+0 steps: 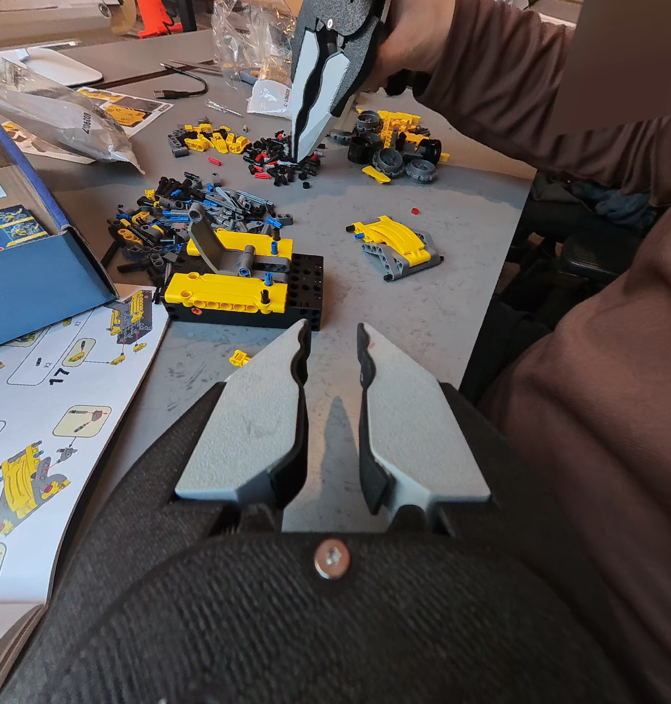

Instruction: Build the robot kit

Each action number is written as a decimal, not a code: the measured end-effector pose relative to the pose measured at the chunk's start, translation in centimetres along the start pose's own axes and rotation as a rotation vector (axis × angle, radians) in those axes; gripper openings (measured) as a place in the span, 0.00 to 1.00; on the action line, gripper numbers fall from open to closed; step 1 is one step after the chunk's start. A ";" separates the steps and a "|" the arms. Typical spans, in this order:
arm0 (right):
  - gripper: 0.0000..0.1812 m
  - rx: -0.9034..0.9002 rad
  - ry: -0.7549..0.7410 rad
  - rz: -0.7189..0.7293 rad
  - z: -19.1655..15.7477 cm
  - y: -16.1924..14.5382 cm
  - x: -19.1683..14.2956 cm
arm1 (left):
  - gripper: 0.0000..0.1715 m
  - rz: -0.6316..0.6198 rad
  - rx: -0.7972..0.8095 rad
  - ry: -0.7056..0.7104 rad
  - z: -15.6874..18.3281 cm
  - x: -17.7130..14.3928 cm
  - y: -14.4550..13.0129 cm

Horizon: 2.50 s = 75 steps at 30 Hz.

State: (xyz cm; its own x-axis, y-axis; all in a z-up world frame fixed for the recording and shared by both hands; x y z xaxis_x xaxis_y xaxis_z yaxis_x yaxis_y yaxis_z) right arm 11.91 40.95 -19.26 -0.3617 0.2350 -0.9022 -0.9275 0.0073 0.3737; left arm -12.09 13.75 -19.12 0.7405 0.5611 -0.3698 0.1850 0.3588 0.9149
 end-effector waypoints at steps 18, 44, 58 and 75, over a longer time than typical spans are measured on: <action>0.01 -0.041 -0.010 -0.031 0.1 0.6 0.9 | 0.12 0.011 0.002 0.004 0.0 -0.1 0.0; 0.00 0.015 0.092 0.107 -3.0 -0.7 -3.3 | 0.11 0.014 0.012 0.010 0.1 -0.1 0.0; 0.00 -0.006 0.147 -0.012 -11.3 -5.2 -4.0 | 0.11 0.008 0.045 0.026 0.4 -0.1 0.0; 0.10 0.209 0.078 0.486 -10.8 -3.7 -8.5 | 0.10 0.092 0.153 0.141 1.7 -0.8 0.1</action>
State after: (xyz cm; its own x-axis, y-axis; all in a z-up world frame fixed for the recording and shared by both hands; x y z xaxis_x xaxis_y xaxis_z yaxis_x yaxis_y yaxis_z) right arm 17.36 28.46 -15.25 -0.7579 0.1869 -0.6251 -0.6160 0.1107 0.7799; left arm -11.57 12.05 -18.43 0.6631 0.6888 -0.2931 0.2246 0.1905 0.9557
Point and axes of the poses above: each gripper's, where its closed fingertips meet, x out along the fingers, y out of its top, z = x × y across the jaws, the point moved 9 cm from there along -x, back along the fingers, and after that the axes turned 7 degrees about -y, right-handed, at the moved point
